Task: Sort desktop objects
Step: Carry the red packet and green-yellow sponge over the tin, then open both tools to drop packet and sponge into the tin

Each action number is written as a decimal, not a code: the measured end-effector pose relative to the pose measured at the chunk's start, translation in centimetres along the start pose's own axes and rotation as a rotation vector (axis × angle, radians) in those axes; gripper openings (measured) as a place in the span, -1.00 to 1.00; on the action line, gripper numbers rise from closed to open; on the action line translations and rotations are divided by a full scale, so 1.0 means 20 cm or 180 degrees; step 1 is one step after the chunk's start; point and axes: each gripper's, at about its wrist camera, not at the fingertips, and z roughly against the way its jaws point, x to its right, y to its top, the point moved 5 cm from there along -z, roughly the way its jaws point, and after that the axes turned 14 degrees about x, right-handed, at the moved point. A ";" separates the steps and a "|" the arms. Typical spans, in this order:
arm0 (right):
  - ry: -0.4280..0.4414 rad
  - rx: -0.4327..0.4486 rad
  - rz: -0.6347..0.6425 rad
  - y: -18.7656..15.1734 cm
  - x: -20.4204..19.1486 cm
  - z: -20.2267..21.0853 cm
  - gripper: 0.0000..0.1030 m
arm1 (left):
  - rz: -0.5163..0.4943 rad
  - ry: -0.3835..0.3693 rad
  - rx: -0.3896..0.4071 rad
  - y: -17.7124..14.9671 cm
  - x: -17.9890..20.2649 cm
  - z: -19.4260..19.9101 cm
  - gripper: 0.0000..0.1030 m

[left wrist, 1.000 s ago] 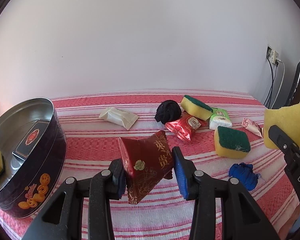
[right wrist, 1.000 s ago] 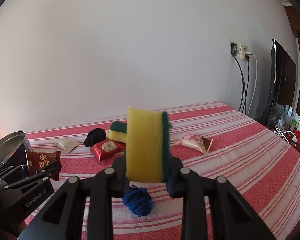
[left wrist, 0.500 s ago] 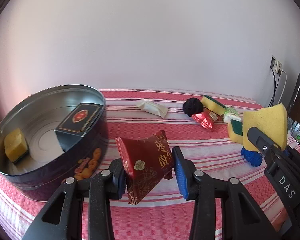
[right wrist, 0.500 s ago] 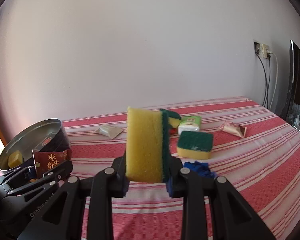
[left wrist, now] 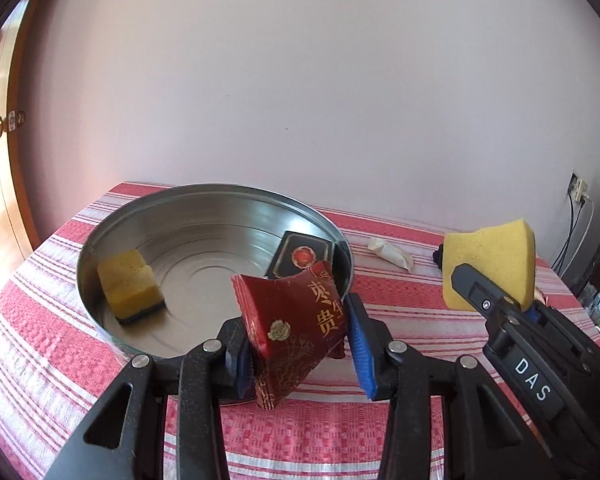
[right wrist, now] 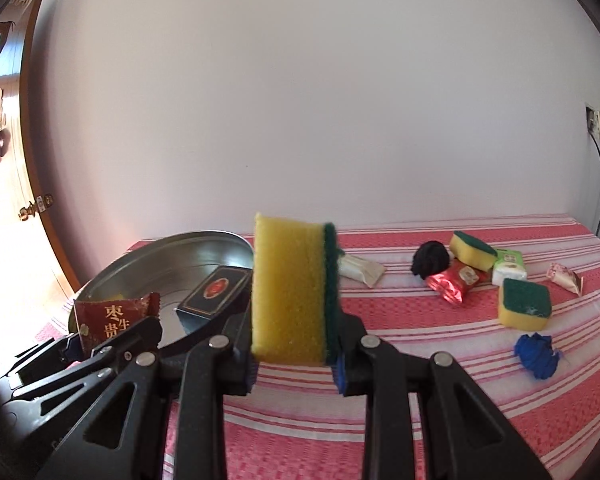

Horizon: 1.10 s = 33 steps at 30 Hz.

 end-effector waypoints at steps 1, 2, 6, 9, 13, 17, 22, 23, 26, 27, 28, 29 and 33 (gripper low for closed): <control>0.0025 0.0002 0.0003 0.00 -0.03 -0.01 -0.46 | 0.0031 0.0046 0.0029 0.01 -0.04 0.01 -0.16; 0.0054 0.0004 0.0014 0.01 -0.06 -0.01 -0.46 | 0.0060 0.0096 0.0055 0.02 -0.08 0.01 -0.16; 0.0176 0.0027 0.0057 0.02 -0.17 -0.03 -0.46 | 0.0205 0.0233 0.0120 0.06 -0.25 0.04 -0.16; 0.0251 0.0034 0.0071 0.03 -0.25 -0.05 -0.46 | 0.0279 0.0300 0.0170 0.08 -0.34 0.05 -0.16; 0.0372 0.0032 0.0105 0.03 -0.38 -0.10 -0.46 | 0.0264 0.0492 0.0183 0.11 -0.43 0.01 -0.16; 0.0401 0.0002 0.0085 0.03 -0.46 -0.20 -0.46 | 0.0173 0.0672 0.0097 0.13 -0.49 -0.07 -0.16; 0.0324 -0.0043 0.0190 -0.01 -0.51 -0.33 -0.47 | 0.0030 0.0795 0.0059 0.16 -0.50 -0.14 -0.16; 0.0321 -0.0077 0.0178 -0.01 -0.51 -0.35 -0.46 | -0.0002 0.0807 0.0042 0.16 -0.51 -0.16 -0.16; 0.0274 -0.0136 0.0183 -0.02 -0.50 -0.41 -0.47 | -0.0102 0.0870 -0.0002 0.17 -0.50 -0.22 -0.16; 0.0263 -0.0146 0.0194 -0.02 -0.49 -0.42 -0.47 | -0.0136 0.0901 -0.0020 0.17 -0.50 -0.24 -0.16; 0.0258 -0.0156 0.0200 -0.02 -0.49 -0.44 -0.47 | -0.0165 0.0934 -0.0040 0.18 -0.51 -0.26 -0.16; 0.0250 -0.0170 0.0207 -0.02 -0.49 -0.46 -0.47 | -0.0184 0.0969 -0.0054 0.18 -0.51 -0.28 -0.16; 0.0239 -0.0220 0.0256 -0.05 -0.50 -0.51 -0.47 | -0.0295 0.1108 -0.0121 0.17 -0.55 -0.36 -0.16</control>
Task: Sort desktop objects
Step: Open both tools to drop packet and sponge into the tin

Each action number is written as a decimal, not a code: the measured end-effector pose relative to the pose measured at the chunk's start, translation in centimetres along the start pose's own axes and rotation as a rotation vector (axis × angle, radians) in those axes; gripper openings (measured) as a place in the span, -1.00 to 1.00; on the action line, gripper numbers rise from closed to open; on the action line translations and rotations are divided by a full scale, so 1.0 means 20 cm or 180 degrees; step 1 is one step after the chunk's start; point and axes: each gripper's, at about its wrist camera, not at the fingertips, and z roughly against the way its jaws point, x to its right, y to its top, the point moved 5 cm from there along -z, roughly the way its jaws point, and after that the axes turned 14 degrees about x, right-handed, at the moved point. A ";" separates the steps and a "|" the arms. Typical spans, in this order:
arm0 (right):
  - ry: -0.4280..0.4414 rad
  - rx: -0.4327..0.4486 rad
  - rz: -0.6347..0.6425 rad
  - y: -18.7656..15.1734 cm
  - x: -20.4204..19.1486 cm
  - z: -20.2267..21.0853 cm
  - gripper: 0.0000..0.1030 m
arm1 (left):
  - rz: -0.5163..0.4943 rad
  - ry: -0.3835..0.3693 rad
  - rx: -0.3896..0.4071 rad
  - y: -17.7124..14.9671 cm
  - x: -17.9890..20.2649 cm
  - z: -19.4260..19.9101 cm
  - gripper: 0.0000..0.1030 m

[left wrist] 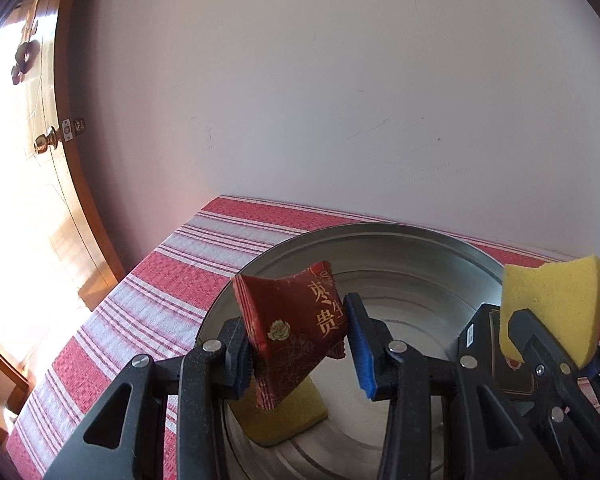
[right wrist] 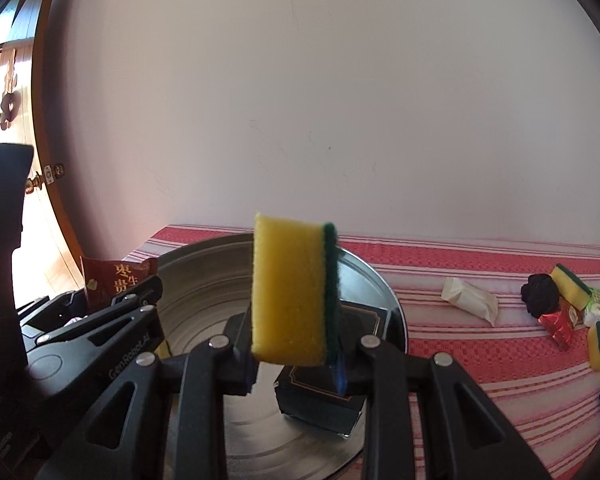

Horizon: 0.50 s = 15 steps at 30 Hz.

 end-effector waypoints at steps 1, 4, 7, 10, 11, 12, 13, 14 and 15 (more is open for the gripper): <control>0.0006 -0.0020 0.0009 -0.01 0.00 -0.01 -0.47 | -0.0004 0.0011 -0.0028 -0.01 0.00 -0.01 -0.16; 0.0018 -0.0075 -0.0005 -0.04 0.02 -0.02 -0.47 | 0.0009 -0.0014 -0.0078 -0.04 -0.01 -0.02 -0.16; 0.0019 -0.0060 -0.0045 -0.03 0.04 -0.01 -0.47 | -0.0080 0.0050 0.0003 -0.03 0.00 -0.01 -0.16; 0.0006 -0.0038 -0.0014 -0.03 0.03 0.00 -0.47 | -0.0115 0.0038 0.0047 -0.03 0.00 0.00 -0.16; 0.0008 -0.0040 -0.0011 -0.04 0.03 -0.01 -0.47 | -0.0113 0.0037 0.0055 -0.03 0.00 0.00 -0.16; 0.0009 -0.0044 -0.0003 -0.04 0.03 -0.01 -0.47 | -0.0096 0.0025 0.0057 -0.03 0.00 0.00 -0.16; 0.0009 -0.0049 0.0015 -0.04 0.02 -0.01 -0.47 | -0.0075 0.0012 0.0056 -0.03 -0.01 0.00 -0.16; 0.0008 -0.0046 0.0030 -0.05 0.02 -0.01 -0.47 | -0.0063 0.0007 0.0054 -0.04 -0.02 0.00 -0.16; 0.0009 -0.0038 0.0040 -0.04 0.01 -0.01 -0.47 | -0.0068 0.0010 0.0048 -0.04 -0.02 0.01 -0.15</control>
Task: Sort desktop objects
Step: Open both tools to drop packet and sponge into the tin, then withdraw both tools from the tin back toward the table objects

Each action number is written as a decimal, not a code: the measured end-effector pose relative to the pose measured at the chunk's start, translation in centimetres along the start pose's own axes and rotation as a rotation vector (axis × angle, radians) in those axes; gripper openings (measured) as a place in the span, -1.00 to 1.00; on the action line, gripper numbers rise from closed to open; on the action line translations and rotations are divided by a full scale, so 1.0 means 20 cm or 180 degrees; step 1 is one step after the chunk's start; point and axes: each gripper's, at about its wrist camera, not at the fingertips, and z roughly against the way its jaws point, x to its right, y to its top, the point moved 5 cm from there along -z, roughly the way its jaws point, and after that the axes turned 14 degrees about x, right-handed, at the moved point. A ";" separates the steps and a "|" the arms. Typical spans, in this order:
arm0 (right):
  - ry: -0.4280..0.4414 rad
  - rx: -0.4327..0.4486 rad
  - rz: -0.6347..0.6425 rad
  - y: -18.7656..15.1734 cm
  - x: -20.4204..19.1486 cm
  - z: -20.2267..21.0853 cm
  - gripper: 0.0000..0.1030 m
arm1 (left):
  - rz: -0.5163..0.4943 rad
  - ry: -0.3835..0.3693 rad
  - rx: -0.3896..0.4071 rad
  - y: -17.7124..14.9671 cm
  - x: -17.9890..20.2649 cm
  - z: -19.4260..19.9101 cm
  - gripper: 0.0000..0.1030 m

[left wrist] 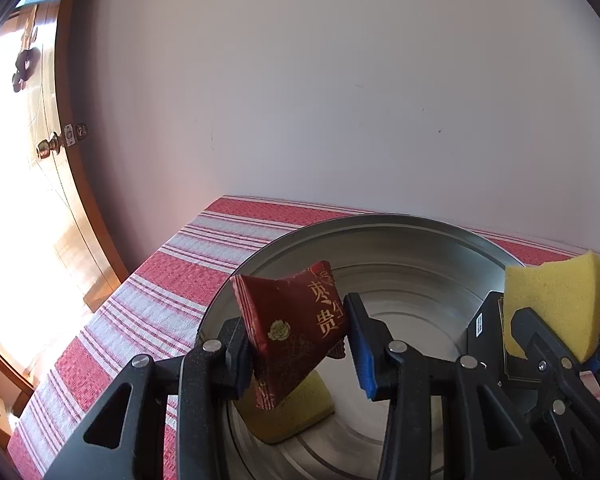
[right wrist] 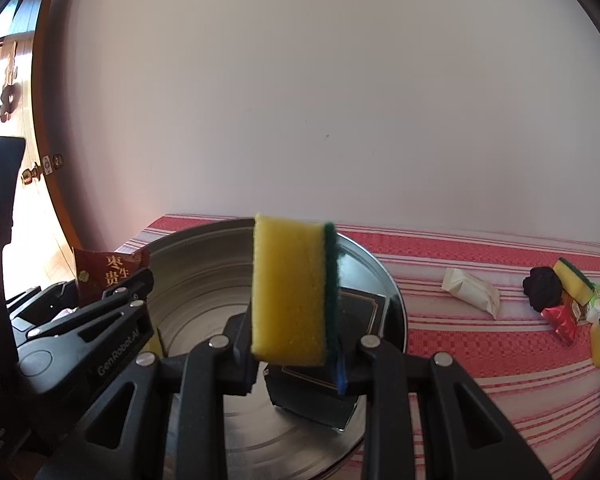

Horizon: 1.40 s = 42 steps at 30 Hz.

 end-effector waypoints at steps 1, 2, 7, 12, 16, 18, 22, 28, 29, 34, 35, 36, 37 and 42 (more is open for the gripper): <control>0.0008 0.0017 0.0000 0.00 0.00 0.01 -0.47 | -0.0009 0.0009 -0.0005 0.00 0.00 0.00 -0.15; 0.0015 0.0041 -0.0002 0.00 -0.01 0.02 -0.46 | -0.0015 0.0030 -0.0007 -0.01 0.00 0.01 -0.14; 0.0066 0.0048 0.0069 -0.02 -0.03 0.00 -0.26 | -0.0049 0.0088 0.0029 -0.01 0.00 0.01 0.09; -0.0112 0.0215 0.0049 -0.01 0.02 0.03 0.34 | -0.0073 0.0381 0.0219 0.01 -0.04 0.03 0.74; -0.0180 0.0525 -0.0129 0.03 0.07 0.12 0.69 | 0.0071 0.0283 0.0221 0.00 -0.06 0.02 0.74; -0.0269 0.0633 -0.0097 0.05 0.08 0.15 0.75 | 0.0103 0.0184 0.0211 -0.01 -0.05 0.02 0.74; -0.0441 0.0700 -0.0021 0.06 0.10 0.18 0.84 | 0.0099 0.0092 0.0205 -0.01 -0.02 0.02 0.74; -0.0449 0.0691 -0.0131 0.05 0.13 0.20 0.84 | -0.0004 0.0119 0.0273 -0.01 0.02 0.03 0.74; -0.0457 0.0693 -0.0121 0.05 0.14 0.20 0.84 | 0.0005 0.0120 0.0283 -0.01 0.02 0.03 0.74; -0.0527 0.0656 -0.0078 0.03 0.16 0.22 0.84 | 0.0078 0.0153 0.0463 0.00 0.01 0.08 0.74; -0.0558 0.0666 -0.0085 0.03 0.17 0.23 0.84 | 0.0110 0.0158 0.0552 0.01 0.01 0.11 0.74; -0.0585 0.0677 -0.0104 0.03 0.19 0.24 0.84 | 0.0129 0.0176 0.0648 0.02 0.01 0.15 0.74; -0.0611 0.0680 -0.0131 0.03 0.21 0.25 0.84 | 0.0128 0.0200 0.0727 0.02 0.02 0.18 0.74; -0.0775 0.0650 -0.0234 0.01 0.30 0.29 0.84 | 0.0015 0.0157 0.0740 0.00 0.11 0.23 0.74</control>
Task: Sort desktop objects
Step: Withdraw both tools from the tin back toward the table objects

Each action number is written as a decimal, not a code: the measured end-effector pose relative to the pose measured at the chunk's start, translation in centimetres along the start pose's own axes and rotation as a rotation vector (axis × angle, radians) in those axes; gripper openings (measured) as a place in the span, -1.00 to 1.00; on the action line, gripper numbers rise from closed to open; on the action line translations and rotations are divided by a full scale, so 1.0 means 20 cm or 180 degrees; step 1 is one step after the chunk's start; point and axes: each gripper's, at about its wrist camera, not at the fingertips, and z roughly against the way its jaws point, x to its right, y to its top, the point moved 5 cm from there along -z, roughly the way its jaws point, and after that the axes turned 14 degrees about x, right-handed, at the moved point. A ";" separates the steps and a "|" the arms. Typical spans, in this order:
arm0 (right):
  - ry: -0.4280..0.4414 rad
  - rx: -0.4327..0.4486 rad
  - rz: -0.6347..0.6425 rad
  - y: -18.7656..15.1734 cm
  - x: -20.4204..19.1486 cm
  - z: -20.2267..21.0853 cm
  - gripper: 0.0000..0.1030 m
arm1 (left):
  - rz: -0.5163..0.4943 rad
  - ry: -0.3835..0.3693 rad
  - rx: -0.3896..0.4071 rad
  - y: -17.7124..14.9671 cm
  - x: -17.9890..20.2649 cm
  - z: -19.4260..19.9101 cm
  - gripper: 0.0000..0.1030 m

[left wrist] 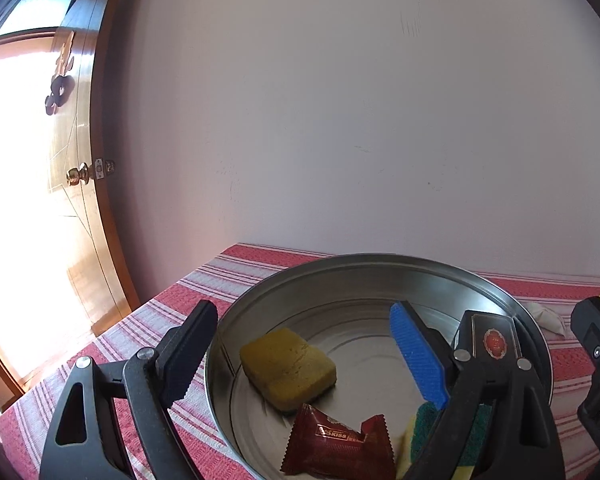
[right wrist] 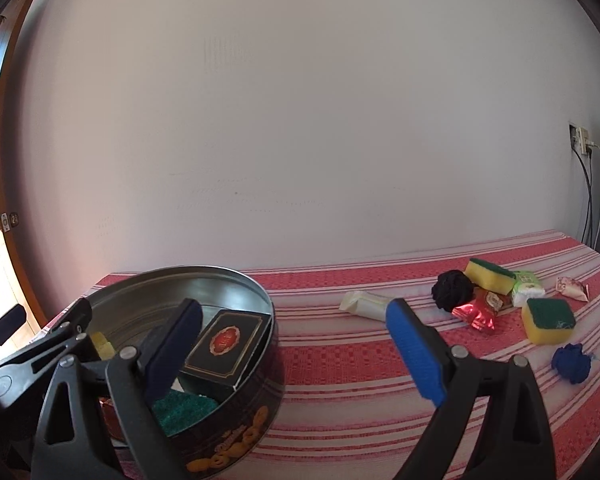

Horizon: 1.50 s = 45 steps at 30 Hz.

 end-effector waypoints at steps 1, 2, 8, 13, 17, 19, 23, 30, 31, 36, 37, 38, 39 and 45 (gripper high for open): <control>-0.0034 -0.0005 -0.0011 0.00 0.02 0.01 0.84 | -0.0035 -0.0013 -0.0016 -0.01 0.02 0.00 0.74; -0.0063 -0.0011 -0.0020 0.00 0.04 0.01 0.84 | -0.0068 -0.0028 -0.0026 -0.01 0.03 0.01 0.74; -0.0169 -0.0094 -0.0001 -0.02 0.11 0.03 0.84 | -0.0106 -0.0129 0.0011 -0.01 0.08 0.06 0.74; -0.0181 -0.0098 -0.0068 -0.01 0.16 0.07 0.84 | -0.0037 -0.0191 -0.0040 -0.02 0.10 0.08 0.74; -0.0275 -0.0070 0.0016 0.00 0.19 0.11 0.84 | -0.0031 -0.0249 -0.0062 -0.04 0.13 0.11 0.74; -0.0333 -0.0076 0.0132 0.00 0.20 0.13 0.84 | -0.0069 -0.0274 -0.0034 -0.03 0.15 0.13 0.74; -0.0350 -0.0139 0.0183 0.00 0.26 0.15 0.84 | -0.0125 -0.0388 -0.0058 -0.05 0.23 0.17 0.74; -0.0534 -0.0176 0.0239 0.01 0.47 0.16 0.84 | -0.0195 -0.0580 -0.0120 -0.06 0.37 0.24 0.74; -0.0572 -0.0183 0.0243 0.01 0.51 0.16 0.84 | -0.0212 -0.0609 -0.0124 -0.06 0.40 0.25 0.74; -0.0723 -0.0228 0.0226 0.02 0.69 0.17 0.84 | -0.0238 -0.0795 -0.0257 -0.09 0.53 0.29 0.74; -0.0747 -0.0238 0.0227 0.02 0.72 0.17 0.84 | -0.0250 -0.0830 -0.0278 -0.09 0.56 0.29 0.74; -0.0776 -0.0243 0.0229 0.03 0.75 0.17 0.84 | -0.0273 -0.0853 -0.0294 -0.10 0.59 0.30 0.74; -0.0807 -0.0244 0.0232 0.03 0.79 0.17 0.84 | -0.0299 -0.0869 -0.0304 -0.10 0.62 0.31 0.74; -0.1008 -0.0264 0.0264 0.05 1.00 0.17 0.81 | -0.0454 -0.1050 -0.0326 -0.12 0.78 0.31 0.74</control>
